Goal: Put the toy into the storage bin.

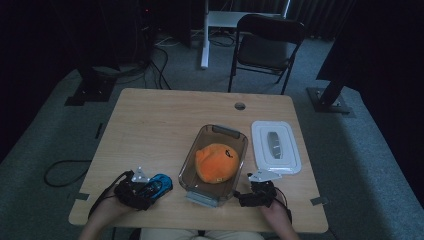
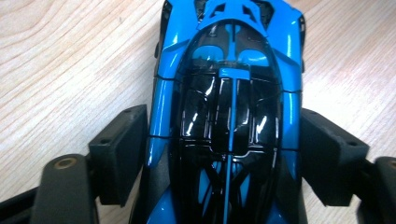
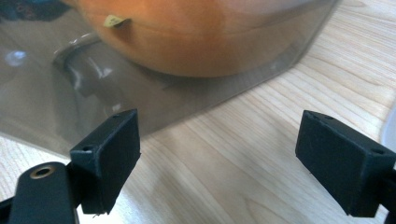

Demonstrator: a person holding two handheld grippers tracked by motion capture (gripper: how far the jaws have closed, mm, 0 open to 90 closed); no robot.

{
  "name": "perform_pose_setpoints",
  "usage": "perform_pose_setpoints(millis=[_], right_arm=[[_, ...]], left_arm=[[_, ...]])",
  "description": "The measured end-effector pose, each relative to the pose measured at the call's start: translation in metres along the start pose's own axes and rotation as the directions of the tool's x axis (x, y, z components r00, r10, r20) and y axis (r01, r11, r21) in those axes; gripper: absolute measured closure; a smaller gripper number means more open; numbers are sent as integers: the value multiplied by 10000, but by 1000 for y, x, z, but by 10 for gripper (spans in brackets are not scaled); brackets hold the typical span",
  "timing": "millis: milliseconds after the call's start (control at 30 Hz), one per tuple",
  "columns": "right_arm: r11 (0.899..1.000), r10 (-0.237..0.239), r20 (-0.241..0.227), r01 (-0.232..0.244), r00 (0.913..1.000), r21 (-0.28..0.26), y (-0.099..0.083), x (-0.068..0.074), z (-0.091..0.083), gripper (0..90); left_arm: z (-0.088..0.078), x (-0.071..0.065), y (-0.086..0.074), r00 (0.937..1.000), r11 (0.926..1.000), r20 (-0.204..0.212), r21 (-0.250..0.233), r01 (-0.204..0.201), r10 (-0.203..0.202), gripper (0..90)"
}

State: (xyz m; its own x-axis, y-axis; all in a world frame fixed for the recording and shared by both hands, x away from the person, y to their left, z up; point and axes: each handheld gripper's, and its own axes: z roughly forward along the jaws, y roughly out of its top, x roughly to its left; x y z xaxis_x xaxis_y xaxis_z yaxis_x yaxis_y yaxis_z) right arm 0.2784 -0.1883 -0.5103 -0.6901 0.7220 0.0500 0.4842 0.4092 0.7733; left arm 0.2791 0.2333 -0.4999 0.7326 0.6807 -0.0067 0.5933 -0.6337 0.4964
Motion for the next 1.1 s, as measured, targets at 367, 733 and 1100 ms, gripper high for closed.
perform_pose_setpoints(millis=[367, 733, 1100], right_arm=[[9990, -447, -316, 449, 9985, 57, 10, 16, 12, 135], [9952, -971, -637, 979, 9932, 91, 24, 36, 27, 134], [9969, -782, -654, 777, 9948, -101, 31, 43, 39, 131]], left_arm=[[1, -1, 1, 9999, 9999, -47, -41, -124, 124, 261], [-1, 2, 0, 9999, 9999, 103, 65, 107, -107, 265], [-10, 6, -5, 9990, 9990, 174, -161, 416, -413, 276]])
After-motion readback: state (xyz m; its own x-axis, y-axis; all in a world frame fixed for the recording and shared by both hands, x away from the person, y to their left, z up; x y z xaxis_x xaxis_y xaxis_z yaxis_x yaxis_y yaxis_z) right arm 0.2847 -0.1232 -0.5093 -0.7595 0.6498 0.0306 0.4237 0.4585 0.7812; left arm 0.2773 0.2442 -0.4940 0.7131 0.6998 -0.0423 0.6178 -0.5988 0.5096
